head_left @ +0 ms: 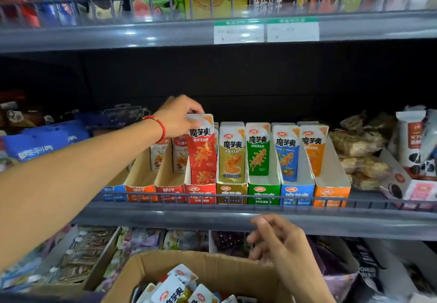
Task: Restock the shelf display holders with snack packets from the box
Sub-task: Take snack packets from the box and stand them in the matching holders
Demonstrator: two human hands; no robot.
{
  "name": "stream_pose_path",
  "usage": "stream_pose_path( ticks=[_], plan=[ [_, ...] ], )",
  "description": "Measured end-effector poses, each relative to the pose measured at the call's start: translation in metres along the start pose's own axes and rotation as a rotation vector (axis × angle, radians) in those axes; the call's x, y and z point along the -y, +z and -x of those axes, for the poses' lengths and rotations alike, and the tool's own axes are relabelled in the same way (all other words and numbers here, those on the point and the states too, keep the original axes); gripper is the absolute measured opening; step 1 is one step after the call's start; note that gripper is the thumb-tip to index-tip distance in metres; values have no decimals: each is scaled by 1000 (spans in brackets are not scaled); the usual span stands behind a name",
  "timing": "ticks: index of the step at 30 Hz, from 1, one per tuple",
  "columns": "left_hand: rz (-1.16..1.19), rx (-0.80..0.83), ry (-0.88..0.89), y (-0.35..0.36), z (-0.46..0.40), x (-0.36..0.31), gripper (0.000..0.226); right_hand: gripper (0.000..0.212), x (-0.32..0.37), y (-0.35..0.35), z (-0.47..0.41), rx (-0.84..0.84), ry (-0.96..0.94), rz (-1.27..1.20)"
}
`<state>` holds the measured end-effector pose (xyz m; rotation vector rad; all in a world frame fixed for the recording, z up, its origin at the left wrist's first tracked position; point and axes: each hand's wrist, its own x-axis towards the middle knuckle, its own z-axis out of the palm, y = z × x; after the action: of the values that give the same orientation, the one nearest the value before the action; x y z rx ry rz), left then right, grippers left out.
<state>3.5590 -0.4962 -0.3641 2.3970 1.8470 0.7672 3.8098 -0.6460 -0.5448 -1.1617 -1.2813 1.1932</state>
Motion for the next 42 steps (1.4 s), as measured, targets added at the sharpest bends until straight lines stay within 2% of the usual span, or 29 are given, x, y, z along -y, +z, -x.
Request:
stream_pose_path(
  ticks=[7,10,13,15,17,19,22,25,28,31,35,42],
  plan=[
    [-65,61,-15,39,11,10,8,17,-4,-5,2,20,-1,55],
    [-16,-18,-64,52,19,14,20,21,-7,-5,3,69,18,84],
    [-11,-152,-6,48,36,18,26,25,-12,-4,4,114,40,165],
    [-47,-242,40,43,60,20,29,25,-20,-3,4,145,32,277],
    [-64,-257,74,40,97,19,29,22,-30,1,3,194,31,455],
    [60,-161,108,49,144,26,29,19,-46,10,2,294,40,679],
    [195,113,82,85,218,47,31,23,-75,31,2,510,27,1006],
    [135,451,-55,131,273,69,32,35,-114,52,4,733,116,1183],
    [20,635,2,159,295,78,29,55,-155,66,11,892,204,1358],
    [35,650,1,170,300,83,29,58,-177,74,18,864,232,1393],
    [-27,632,10,174,301,93,32,51,-179,77,17,793,282,1335],
    [58,597,15,176,301,86,37,32,-136,71,6,611,228,1139]
  ],
)
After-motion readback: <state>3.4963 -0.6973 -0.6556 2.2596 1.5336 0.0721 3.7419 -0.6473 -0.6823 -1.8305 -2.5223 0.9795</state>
